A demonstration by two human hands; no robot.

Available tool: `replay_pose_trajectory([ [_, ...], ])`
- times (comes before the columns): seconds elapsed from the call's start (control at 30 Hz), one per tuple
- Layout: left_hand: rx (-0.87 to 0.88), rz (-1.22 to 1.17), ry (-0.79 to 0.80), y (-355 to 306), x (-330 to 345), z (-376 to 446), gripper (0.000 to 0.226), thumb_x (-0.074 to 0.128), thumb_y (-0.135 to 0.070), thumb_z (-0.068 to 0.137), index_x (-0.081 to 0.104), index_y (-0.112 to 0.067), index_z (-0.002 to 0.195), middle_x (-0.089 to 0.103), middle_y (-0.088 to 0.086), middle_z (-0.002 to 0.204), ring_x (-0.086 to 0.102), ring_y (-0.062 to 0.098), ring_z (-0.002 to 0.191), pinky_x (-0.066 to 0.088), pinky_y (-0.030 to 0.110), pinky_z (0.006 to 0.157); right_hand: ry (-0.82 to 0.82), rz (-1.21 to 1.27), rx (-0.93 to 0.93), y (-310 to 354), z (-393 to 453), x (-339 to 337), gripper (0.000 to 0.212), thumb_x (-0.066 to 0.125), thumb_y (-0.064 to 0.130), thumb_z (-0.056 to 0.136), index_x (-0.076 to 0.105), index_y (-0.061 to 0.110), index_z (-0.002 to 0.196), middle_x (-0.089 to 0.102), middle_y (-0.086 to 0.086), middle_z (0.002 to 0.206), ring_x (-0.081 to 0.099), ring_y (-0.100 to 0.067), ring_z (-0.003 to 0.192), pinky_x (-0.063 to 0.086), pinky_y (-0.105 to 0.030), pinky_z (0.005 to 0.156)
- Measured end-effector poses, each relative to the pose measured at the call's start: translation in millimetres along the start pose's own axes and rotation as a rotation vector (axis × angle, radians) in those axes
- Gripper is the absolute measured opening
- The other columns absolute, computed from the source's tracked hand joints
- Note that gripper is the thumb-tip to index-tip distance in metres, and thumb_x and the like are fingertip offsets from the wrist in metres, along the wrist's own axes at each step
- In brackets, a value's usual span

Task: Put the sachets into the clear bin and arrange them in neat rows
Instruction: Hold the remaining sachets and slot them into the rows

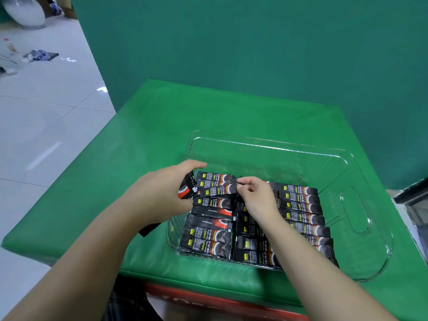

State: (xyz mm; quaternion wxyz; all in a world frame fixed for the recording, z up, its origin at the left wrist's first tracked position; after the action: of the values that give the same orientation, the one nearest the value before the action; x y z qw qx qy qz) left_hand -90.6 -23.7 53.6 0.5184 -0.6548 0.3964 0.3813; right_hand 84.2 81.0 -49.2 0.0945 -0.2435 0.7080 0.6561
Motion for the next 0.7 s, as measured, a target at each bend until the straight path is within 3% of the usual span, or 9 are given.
replay_pose_trajectory([
  [0.2,0.016,0.012,-0.012,-3.7,-1.7,-0.3,0.068,0.059,-0.026,0.083,0.026,-0.051,0.137,0.054,-0.010,0.071,0.045,0.007,0.054,0.036,0.025,0.050,0.010,-0.071,0.044,-1.2,5.7,20.1,0.014,0.057,0.021,0.093,0.062,0.017,0.106,0.058,0.008,0.076,0.053,-0.010,0.064,0.039,-0.023,0.053],
  [0.27,0.017,0.017,-0.020,-4.2,-2.4,-0.5,0.068,0.059,-0.026,0.083,0.026,-0.051,0.138,0.053,-0.012,0.071,0.046,0.005,0.055,0.034,0.023,0.049,-0.008,-0.236,0.003,2.9,5.3,20.5,0.018,0.058,0.026,0.091,0.063,0.019,0.107,0.061,0.008,0.085,0.060,-0.016,0.083,0.048,-0.029,0.070],
  [0.37,0.024,0.008,-0.021,-4.0,-2.2,0.4,0.069,0.059,-0.025,0.082,0.026,-0.052,0.137,0.055,-0.012,0.074,0.047,0.006,0.055,0.037,0.023,0.049,-0.056,-0.600,-0.196,22.0,0.0,21.1,0.026,0.059,0.033,0.090,0.062,0.020,0.112,0.063,0.003,0.106,0.050,-0.022,0.105,0.042,-0.035,0.090],
  [0.5,0.026,0.003,-0.027,-4.9,-3.1,0.1,0.069,0.059,-0.025,0.082,0.027,-0.052,0.137,0.055,-0.015,0.075,0.048,0.003,0.056,0.036,0.022,0.049,0.037,-0.828,-0.400,37.8,-6.6,40.3,0.034,0.055,0.038,0.092,0.058,0.022,0.121,0.054,0.003,0.122,0.039,-0.020,0.113,0.033,-0.034,0.093],
  [0.7,0.016,0.009,-0.030,-1.4,-1.1,1.1,0.071,0.059,-0.025,0.080,0.026,-0.054,0.136,0.058,-0.007,0.075,0.049,0.009,0.057,0.042,0.028,0.053,0.117,-0.947,-0.464,40.5,-6.9,59.6,0.032,0.051,0.038,0.094,0.057,0.021,0.121,0.055,0.002,0.122,0.040,-0.020,0.115,0.031,-0.036,0.093],
])
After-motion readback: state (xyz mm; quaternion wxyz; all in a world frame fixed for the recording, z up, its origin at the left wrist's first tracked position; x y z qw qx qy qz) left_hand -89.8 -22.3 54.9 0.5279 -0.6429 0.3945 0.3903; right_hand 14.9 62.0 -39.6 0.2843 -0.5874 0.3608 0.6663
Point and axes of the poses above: each hand's wrist, its own z-axis towards the middle knuckle, its own x-axis out of the palm, y = z × x, the point moved 10 cm from there along z, towards the middle knuckle
